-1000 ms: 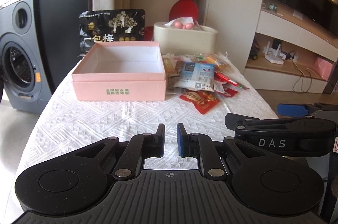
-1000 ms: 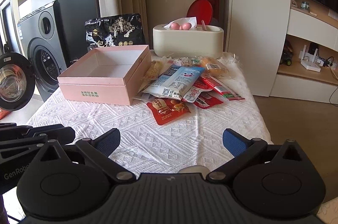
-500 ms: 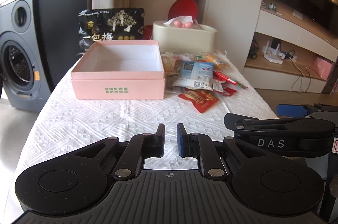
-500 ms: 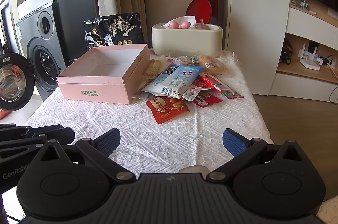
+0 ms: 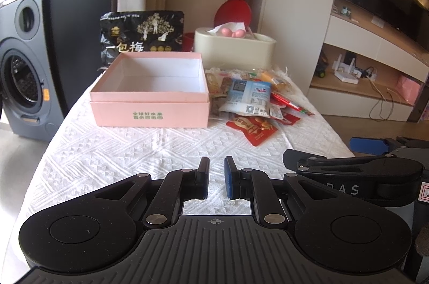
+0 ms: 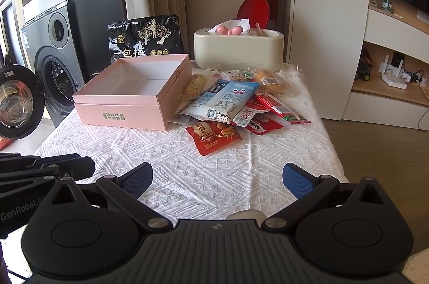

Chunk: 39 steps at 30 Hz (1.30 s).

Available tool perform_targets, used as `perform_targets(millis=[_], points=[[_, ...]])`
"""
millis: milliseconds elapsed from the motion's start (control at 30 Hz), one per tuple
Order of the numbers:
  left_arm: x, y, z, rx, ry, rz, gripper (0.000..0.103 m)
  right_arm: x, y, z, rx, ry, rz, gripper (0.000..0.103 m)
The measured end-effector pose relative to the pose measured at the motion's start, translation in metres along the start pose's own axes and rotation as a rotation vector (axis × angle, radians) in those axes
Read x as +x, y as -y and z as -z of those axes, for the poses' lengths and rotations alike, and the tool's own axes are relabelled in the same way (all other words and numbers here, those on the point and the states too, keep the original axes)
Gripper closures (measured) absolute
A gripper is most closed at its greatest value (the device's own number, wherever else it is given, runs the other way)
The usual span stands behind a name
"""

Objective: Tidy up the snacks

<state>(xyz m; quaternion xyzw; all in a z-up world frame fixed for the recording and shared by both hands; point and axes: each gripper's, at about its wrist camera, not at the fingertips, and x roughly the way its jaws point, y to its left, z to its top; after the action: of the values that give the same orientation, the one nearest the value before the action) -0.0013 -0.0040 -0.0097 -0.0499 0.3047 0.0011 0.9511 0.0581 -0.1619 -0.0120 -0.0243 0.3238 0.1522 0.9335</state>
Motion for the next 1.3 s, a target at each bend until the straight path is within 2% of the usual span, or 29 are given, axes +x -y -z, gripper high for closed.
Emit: perform_targets(millis=[667, 900, 967, 1033, 1167, 1200, 1300], points=[[0.004, -0.007, -0.003, -0.021, -0.014, -0.004, 0.088, 0.0, -0.001, 0.001, -0.002, -0.002, -0.002, 0.0], [0.02, -0.01, -0.006, -0.035, -0.041, 0.001, 0.088, 0.006, 0.005, 0.001, -0.021, 0.018, -0.017, 0.0], [0.031, -0.011, -0.011, -0.032, -0.05, 0.023, 0.088, 0.008, 0.01, 0.0, -0.068, 0.078, -0.013, 0.0], [0.047, -0.013, -0.016, -0.038, -0.067, 0.084, 0.088, 0.016, 0.017, -0.003, -0.127, 0.117, 0.007, 0.0], [0.083, -0.015, -0.022, -0.076, -0.103, 0.192, 0.088, 0.055, 0.046, -0.015, -0.109, 0.025, 0.011, 0.0], [0.092, -0.014, -0.023, -0.071, -0.108, 0.188, 0.088, 0.063, 0.051, -0.017, -0.101, 0.014, 0.011, 0.0], [0.12, -0.007, -0.028, -0.024, -0.127, 0.076, 0.088, 0.091, 0.064, -0.021, -0.071, -0.02, -0.01, 0.0]])
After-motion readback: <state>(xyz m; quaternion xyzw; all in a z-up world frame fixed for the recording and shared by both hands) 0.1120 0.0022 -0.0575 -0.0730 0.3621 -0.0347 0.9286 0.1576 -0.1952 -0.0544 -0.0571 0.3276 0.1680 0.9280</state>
